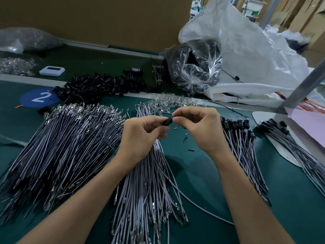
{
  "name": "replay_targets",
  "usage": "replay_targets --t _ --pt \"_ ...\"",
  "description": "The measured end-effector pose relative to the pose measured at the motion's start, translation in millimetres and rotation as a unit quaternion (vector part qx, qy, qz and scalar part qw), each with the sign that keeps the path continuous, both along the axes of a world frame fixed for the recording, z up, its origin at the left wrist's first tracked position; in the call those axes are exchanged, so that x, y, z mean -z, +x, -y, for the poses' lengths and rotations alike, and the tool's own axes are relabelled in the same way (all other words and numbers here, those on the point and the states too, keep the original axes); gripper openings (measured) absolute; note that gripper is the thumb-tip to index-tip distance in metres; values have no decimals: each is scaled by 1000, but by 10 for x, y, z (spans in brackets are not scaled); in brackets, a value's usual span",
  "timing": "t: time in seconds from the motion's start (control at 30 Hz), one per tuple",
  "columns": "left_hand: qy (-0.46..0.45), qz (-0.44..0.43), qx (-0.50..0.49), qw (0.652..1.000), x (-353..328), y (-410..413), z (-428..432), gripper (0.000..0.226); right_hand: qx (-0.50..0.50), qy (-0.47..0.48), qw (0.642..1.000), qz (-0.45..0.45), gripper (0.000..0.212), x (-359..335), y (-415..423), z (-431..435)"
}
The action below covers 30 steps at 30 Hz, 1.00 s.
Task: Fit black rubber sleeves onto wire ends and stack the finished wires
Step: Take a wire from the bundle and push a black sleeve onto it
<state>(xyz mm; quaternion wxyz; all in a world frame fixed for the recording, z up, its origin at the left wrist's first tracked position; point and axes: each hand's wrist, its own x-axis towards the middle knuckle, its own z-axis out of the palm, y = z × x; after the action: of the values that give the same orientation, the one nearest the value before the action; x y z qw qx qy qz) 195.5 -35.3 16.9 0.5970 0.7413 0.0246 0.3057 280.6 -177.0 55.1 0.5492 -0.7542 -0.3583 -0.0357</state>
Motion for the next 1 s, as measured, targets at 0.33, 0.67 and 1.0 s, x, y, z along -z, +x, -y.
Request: replay_targets --t 0.33,0.67,1.0 --pt "85 5 12 996 49 -22 -33 37 -35 -44 998 -23 29 6 28 84" --pt "148 33 -22 988 103 11 -13 29 35 -76 995 48 18 -2 -26 60" --pt "156 17 9 988 126 -27 -37 26 -19 -62 998 4 24 57 0 80"
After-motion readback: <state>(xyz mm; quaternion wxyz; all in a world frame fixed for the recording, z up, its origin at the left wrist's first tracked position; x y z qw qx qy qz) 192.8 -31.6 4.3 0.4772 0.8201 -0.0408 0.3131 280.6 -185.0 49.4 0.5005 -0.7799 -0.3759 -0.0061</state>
